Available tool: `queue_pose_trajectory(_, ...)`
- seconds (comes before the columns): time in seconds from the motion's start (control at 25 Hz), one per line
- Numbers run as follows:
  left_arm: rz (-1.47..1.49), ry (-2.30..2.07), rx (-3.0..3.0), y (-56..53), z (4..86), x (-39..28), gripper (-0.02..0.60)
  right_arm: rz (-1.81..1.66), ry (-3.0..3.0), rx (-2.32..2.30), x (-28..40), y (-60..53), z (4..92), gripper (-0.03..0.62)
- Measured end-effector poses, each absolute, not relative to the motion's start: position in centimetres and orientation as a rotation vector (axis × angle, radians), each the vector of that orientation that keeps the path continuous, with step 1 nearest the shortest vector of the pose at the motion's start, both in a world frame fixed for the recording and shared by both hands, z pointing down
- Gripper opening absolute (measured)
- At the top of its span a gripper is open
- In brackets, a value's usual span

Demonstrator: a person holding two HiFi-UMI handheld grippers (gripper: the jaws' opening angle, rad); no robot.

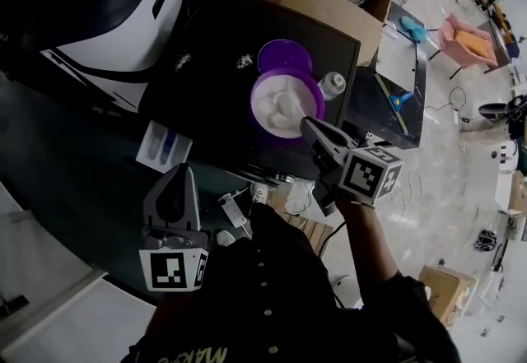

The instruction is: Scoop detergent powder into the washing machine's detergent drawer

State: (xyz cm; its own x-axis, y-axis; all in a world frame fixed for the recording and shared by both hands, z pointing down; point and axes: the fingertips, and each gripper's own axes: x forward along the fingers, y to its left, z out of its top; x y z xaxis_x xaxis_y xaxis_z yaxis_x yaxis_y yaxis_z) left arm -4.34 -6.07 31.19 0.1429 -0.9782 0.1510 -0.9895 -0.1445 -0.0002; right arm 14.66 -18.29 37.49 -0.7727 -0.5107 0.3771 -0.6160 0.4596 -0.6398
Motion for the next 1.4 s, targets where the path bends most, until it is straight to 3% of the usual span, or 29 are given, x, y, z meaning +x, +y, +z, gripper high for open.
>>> queue_pose_trajectory(0.4, 0.160, -2.038, 2.273, -5.9, 30.4, -5.8, 0.009, 1.282, -2.647, 0.898, 11.4, -17.8, 35.2, 0.033)
queue_pose_trajectory(1.4, 0.174, -2.445, 1.705, 4.9, 31.5, -17.6, 0.009, 1.120, -2.600, 0.167, -12.4, -10.2, 37.4, 0.034)
